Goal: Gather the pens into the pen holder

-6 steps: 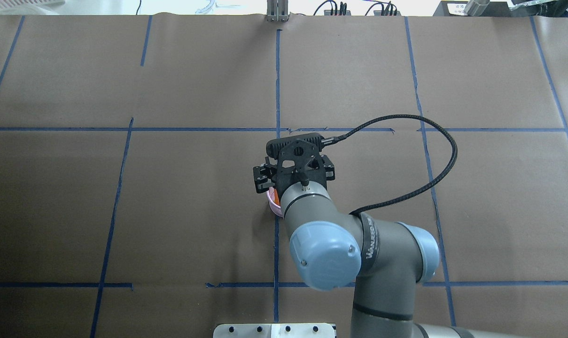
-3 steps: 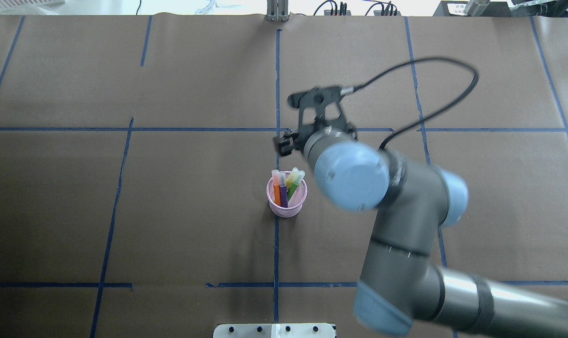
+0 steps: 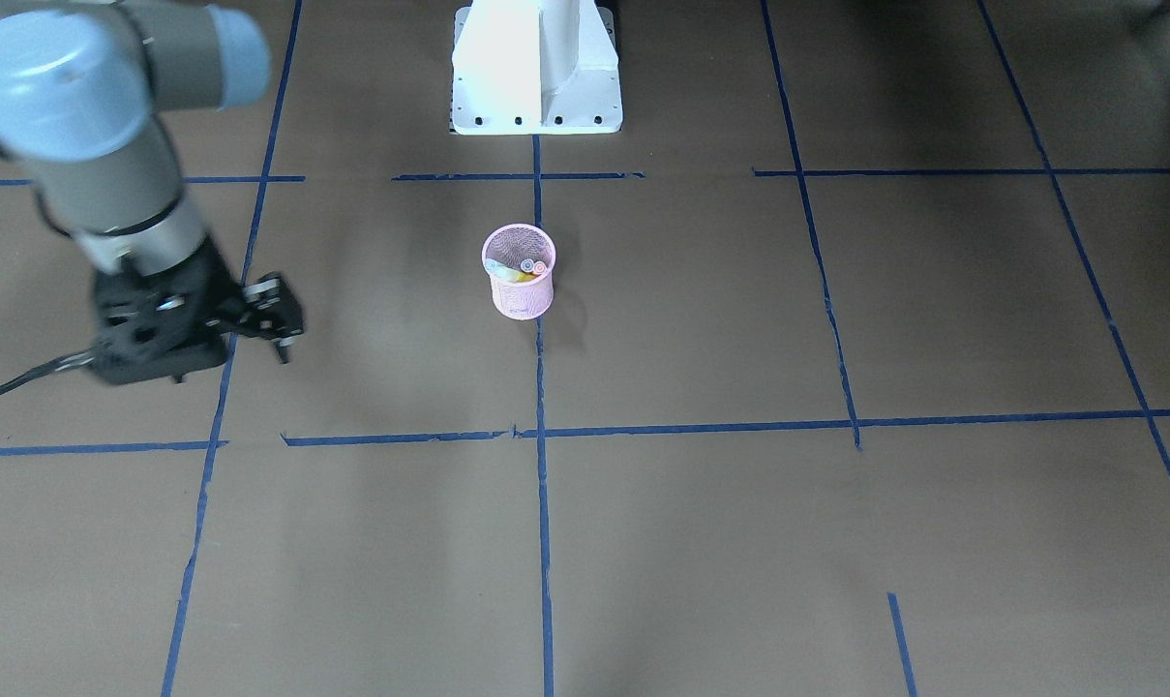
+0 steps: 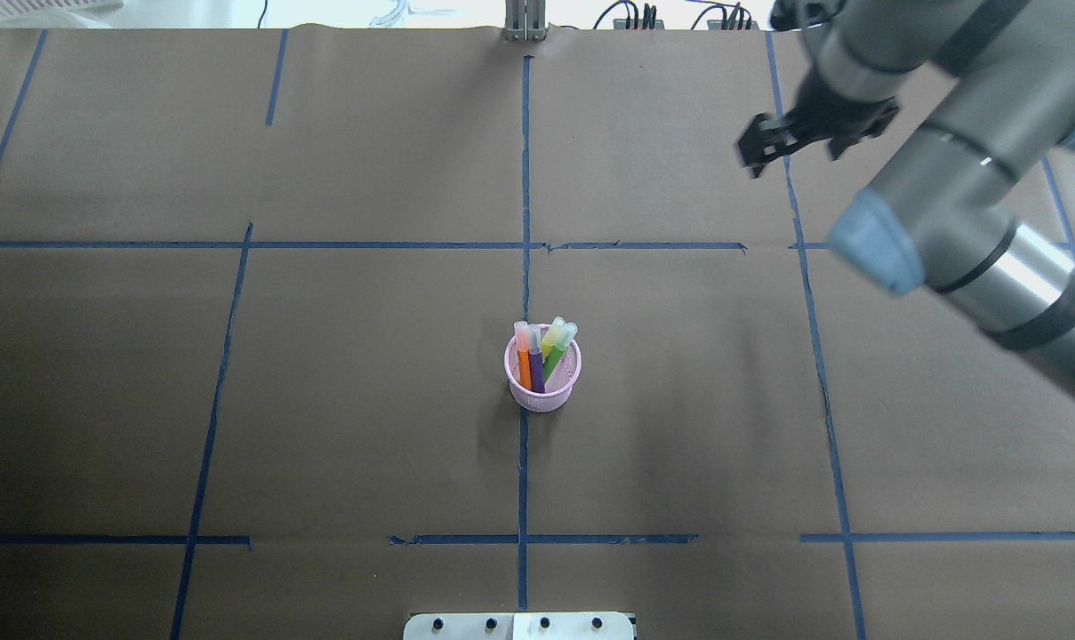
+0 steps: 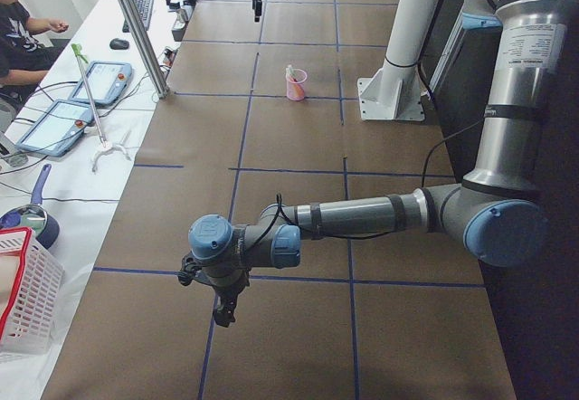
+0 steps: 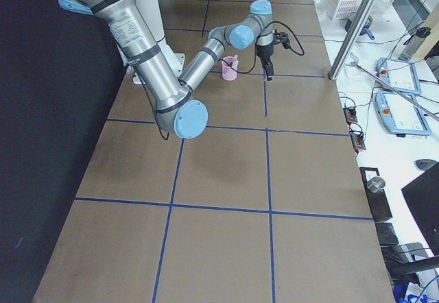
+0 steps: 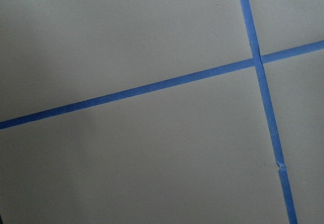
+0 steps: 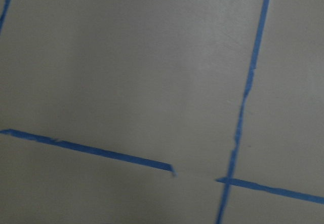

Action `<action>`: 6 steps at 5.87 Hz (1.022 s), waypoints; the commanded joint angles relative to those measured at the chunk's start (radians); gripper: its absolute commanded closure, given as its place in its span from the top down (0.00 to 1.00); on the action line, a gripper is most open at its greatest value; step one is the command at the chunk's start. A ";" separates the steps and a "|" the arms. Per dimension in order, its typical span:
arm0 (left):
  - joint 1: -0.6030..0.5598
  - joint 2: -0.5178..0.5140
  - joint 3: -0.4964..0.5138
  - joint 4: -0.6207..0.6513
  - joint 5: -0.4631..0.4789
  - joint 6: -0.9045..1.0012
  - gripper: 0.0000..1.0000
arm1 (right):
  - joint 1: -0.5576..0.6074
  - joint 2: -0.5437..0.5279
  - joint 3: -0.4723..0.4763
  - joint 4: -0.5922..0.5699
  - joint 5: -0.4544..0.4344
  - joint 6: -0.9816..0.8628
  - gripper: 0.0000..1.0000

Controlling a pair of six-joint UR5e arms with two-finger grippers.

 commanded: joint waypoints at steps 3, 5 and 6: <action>0.002 0.007 -0.136 0.193 -0.004 -0.011 1.00 | 0.416 -0.104 -0.359 -0.004 0.176 -0.727 1.00; 0.002 0.041 -0.215 0.275 -0.004 -0.008 1.00 | 0.494 -0.153 -0.406 -0.002 0.213 -0.806 1.00; 0.002 0.050 -0.221 0.277 -0.003 -0.008 1.00 | 0.501 -0.191 -0.406 -0.001 0.212 -0.825 1.00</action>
